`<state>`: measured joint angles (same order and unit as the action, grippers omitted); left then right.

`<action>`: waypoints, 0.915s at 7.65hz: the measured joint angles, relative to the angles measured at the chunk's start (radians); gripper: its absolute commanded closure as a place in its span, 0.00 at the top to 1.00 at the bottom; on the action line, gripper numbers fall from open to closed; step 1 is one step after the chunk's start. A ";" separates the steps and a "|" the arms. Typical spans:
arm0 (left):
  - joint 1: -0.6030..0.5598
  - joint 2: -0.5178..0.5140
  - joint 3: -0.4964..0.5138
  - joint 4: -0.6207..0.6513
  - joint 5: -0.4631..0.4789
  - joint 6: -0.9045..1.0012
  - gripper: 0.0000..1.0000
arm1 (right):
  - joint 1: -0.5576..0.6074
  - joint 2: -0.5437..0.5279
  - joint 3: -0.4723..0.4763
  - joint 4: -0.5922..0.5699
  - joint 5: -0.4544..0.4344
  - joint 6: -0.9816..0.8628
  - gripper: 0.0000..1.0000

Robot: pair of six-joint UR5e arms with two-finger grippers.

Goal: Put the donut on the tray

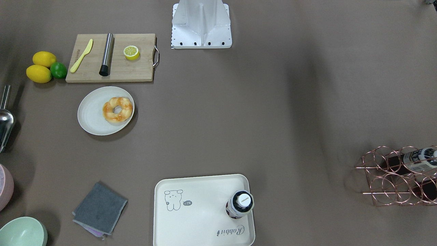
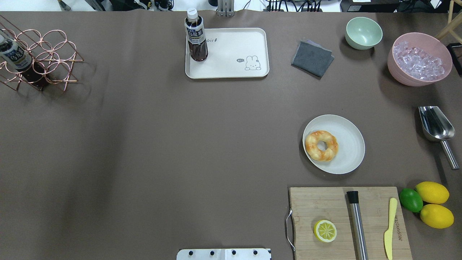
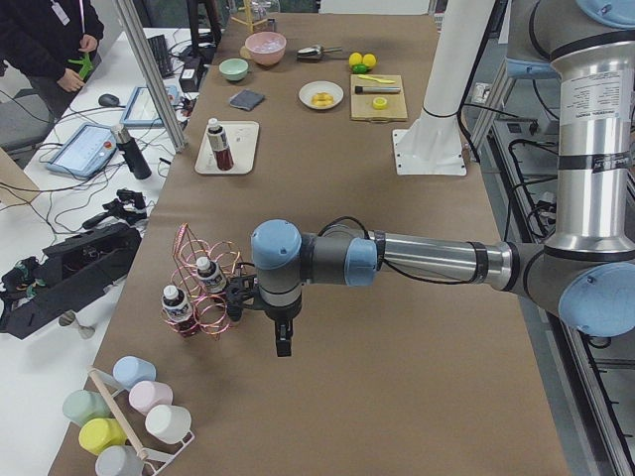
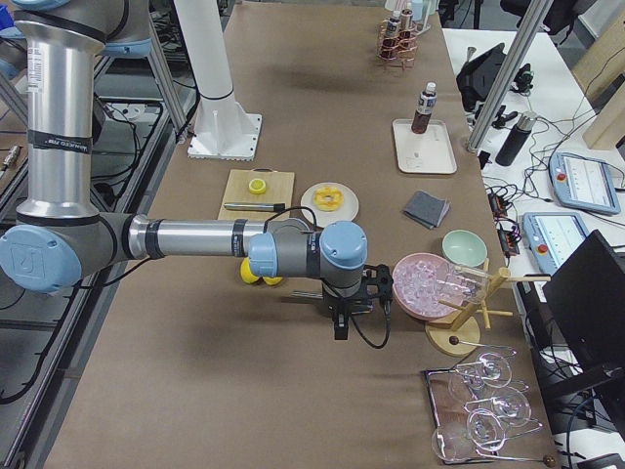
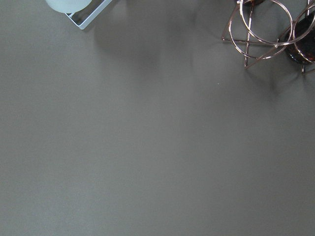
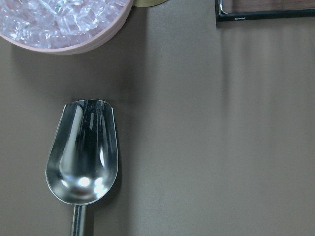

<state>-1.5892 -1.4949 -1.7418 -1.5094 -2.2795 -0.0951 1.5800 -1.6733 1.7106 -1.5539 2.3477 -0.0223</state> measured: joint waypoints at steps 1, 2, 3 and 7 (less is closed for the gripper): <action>0.000 0.000 0.000 0.000 0.000 0.000 0.98 | 0.000 0.001 0.002 0.000 0.001 0.001 1.00; 0.000 -0.001 0.001 0.000 -0.001 0.000 0.98 | 0.000 0.002 0.002 -0.001 0.003 0.001 1.00; 0.000 -0.001 0.002 0.000 -0.001 0.000 0.98 | 0.000 0.003 0.004 -0.002 0.011 0.002 1.00; 0.000 0.000 0.004 0.001 0.000 0.000 0.98 | 0.000 0.004 0.005 -0.007 0.028 0.003 1.00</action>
